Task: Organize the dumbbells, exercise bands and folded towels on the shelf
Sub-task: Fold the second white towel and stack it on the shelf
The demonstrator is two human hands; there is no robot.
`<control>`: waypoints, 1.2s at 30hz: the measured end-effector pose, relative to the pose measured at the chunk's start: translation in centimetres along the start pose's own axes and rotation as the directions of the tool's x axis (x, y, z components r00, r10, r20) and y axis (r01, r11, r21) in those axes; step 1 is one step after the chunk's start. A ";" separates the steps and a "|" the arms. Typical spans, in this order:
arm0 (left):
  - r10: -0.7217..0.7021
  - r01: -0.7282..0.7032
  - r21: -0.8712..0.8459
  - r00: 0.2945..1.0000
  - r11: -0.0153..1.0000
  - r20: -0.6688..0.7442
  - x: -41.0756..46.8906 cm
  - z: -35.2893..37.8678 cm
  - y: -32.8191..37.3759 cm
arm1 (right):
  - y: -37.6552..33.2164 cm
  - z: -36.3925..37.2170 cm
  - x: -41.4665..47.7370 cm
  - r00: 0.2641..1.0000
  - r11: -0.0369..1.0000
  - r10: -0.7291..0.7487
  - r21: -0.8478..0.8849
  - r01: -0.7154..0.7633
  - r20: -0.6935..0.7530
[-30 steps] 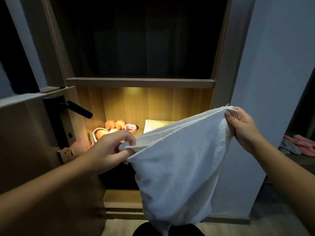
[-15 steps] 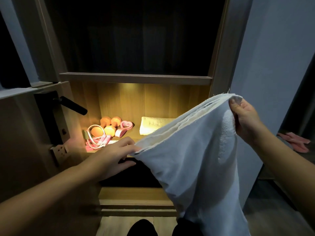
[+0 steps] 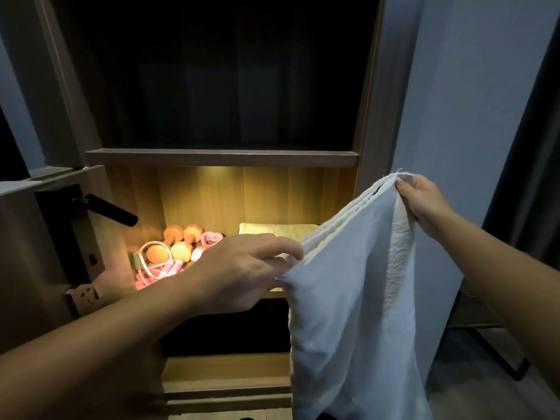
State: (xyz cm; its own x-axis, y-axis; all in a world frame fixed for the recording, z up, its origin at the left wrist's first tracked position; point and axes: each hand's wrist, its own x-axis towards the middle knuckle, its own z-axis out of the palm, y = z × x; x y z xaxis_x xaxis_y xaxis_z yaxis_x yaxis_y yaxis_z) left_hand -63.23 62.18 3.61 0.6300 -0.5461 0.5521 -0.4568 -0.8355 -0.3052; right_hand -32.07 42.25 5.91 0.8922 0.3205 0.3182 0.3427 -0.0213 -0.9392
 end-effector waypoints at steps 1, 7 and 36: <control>0.000 0.000 -0.001 0.999 1.000 0.046 0.5 -0.1 -0.3 | 0.0 0.0 0.6 1.000 0.999 -0.003 -0.049 0.002 -0.013; -0.277 0.258 0.102 0.888 0.961 0.366 2.0 0.3 -3.6 | -0.1 0.1 2.2 1.000 0.992 -0.008 -0.124 0.006 -0.016; -0.707 0.533 0.465 0.516 0.707 0.483 1.1 -3.6 -16.5 | -1.7 4.4 3.9 0.938 0.777 -0.041 -0.579 0.247 0.345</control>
State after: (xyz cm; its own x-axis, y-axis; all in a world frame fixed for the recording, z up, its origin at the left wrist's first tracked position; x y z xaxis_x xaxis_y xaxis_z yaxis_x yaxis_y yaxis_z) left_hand -57.22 75.55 12.06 0.9518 0.2797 0.1260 0.3047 -0.9097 -0.2822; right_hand -30.52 47.72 8.16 0.7212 0.6280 0.2924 0.6568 -0.4858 -0.5767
